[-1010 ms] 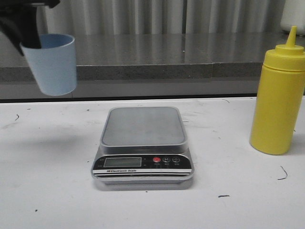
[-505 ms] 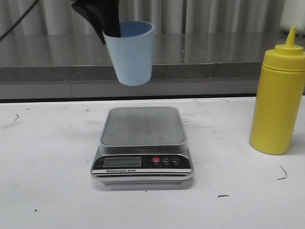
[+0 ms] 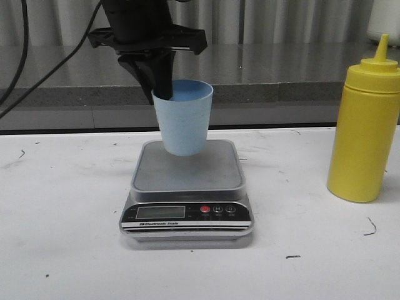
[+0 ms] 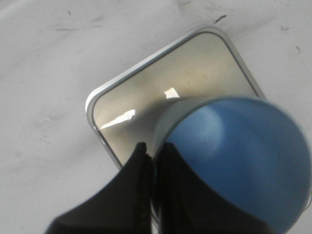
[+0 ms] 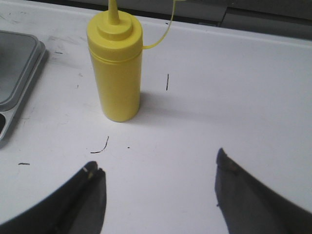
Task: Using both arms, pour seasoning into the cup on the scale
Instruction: 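Lift the blue cup with the left gripper and carry it over the scale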
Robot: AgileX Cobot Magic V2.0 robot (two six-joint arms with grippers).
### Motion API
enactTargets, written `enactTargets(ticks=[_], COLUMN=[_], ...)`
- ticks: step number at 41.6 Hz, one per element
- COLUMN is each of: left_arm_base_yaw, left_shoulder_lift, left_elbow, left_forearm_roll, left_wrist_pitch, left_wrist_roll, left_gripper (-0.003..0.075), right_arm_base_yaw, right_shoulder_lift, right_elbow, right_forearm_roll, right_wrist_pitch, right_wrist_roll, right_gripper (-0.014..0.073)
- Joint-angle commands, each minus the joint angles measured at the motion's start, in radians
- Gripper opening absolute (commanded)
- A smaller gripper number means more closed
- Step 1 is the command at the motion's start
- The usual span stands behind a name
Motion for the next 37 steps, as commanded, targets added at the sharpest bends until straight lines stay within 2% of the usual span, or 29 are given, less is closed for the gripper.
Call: enactTargets(ticks=[1,13,16,20,24,27,30,37], left_arm_base_yaw=[-0.008,-0.007,-0.007,-0.007,-0.007,-0.007,-0.007,-0.007], left_shoulder_lift=[-0.046,-0.018,-0.018,-0.018,-0.018,-0.024,-0.042,-0.125], left_elbow=[-0.034,-0.034,-0.034,-0.034,-0.034,-0.034,-0.034,-0.034], left_forearm_roll=[-0.008,-0.006,-0.006,-0.006,-0.006,-0.006,-0.003,0.003], left_wrist_pitch=[-0.064,-0.069,-0.069,-0.069,-0.067,-0.061,-0.059,-0.041], left_wrist_roll=[-0.009,-0.009,-0.009,-0.009,-0.011,-0.011,-0.011,-0.011], left_gripper=[-0.0020,-0.0018,0.0009,0.0120,0.0287,0.0382,0.0415,0.0407], right_arm_base_yaw=[-0.006,-0.006,-0.006,-0.006,-0.006,-0.006,-0.006,-0.006], right_shoulder_lift=[0.011,0.011,0.011,0.011,0.011,0.011,0.011,0.011], right_elbow=[-0.033,-0.033,-0.033,-0.033,-0.033,-0.033,-0.033,-0.033], right_forearm_roll=[-0.009,-0.009,-0.009,-0.009,-0.009,-0.009,-0.009,-0.009], right_wrist_pitch=[-0.062,-0.062,-0.062,-0.062,-0.062,-0.062,-0.062,-0.062], right_wrist_roll=[-0.010,-0.010,-0.010,-0.010,-0.010,-0.010,-0.010,-0.010], right_gripper=[0.0500,0.0500,0.0500,0.0500,0.0500,0.0500,0.0500,0.0500])
